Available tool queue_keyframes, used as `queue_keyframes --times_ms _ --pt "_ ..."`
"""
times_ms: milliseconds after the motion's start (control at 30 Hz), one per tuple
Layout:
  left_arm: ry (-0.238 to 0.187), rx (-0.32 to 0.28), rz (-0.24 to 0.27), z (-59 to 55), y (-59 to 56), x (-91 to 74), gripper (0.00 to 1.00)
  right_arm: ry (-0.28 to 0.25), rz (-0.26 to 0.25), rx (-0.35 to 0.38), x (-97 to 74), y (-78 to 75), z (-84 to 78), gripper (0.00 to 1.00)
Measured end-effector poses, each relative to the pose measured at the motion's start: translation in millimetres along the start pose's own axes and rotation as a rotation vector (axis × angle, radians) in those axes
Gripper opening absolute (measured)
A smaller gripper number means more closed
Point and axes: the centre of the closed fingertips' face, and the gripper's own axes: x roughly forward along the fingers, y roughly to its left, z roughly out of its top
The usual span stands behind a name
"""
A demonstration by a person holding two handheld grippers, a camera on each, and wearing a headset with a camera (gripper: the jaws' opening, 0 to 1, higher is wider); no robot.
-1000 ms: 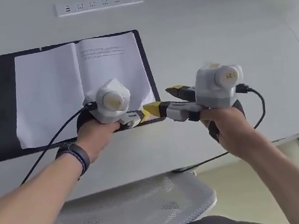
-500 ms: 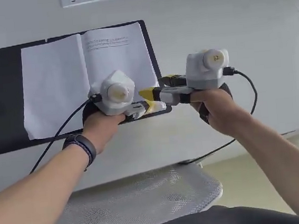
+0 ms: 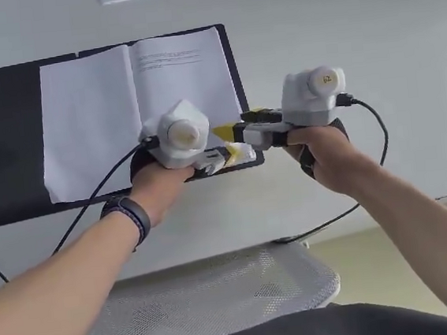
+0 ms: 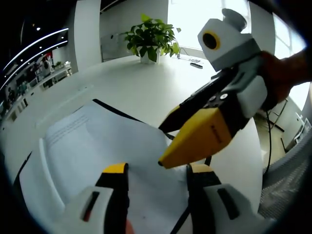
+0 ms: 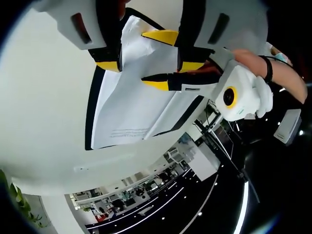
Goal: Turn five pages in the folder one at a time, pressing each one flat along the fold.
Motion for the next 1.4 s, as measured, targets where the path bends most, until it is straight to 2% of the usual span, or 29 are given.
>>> queue_keyframes --times_ms 133,267,367,533,600,867,967,1100,1400 --pt "0.002 -0.001 0.001 0.3 -0.2 -0.2 0.47 -0.034 0.008 0.062 0.3 -5.0 1.8 0.36" --pt "0.003 -0.004 -0.001 0.7 -0.1 -0.3 0.47 -0.059 0.005 0.113 -0.2 -11.6 4.2 0.23" --pt "0.003 -0.01 -0.002 1.2 0.1 -0.4 0.47 -0.066 -0.004 0.128 -0.3 -14.7 5.0 0.15" --pt "0.005 -0.023 -0.007 2.1 -0.4 -0.7 0.48 -0.07 -0.009 0.142 -0.1 -17.0 5.1 0.06" --pt "0.007 -0.03 -0.013 2.6 -1.6 -0.7 0.49 -0.068 -0.028 0.149 -0.6 -21.9 4.5 0.02" --pt "0.012 -0.083 -0.039 5.5 -7.2 -4.9 0.6 -0.079 -0.011 0.165 -1.8 -19.9 8.0 0.01" --pt "0.018 -0.074 -0.04 4.7 -8.8 -11.6 0.62 -0.082 -0.014 0.168 -2.3 -20.0 9.3 0.0" --pt "0.012 -0.065 -0.032 3.8 -2.1 -17.1 0.64 -0.086 -0.013 0.17 -3.5 -18.4 11.5 0.0" --pt "-0.02 -0.068 0.01 11.4 14.0 -36.0 0.68 -0.089 -0.017 0.167 -3.7 -12.3 15.6 0.0"
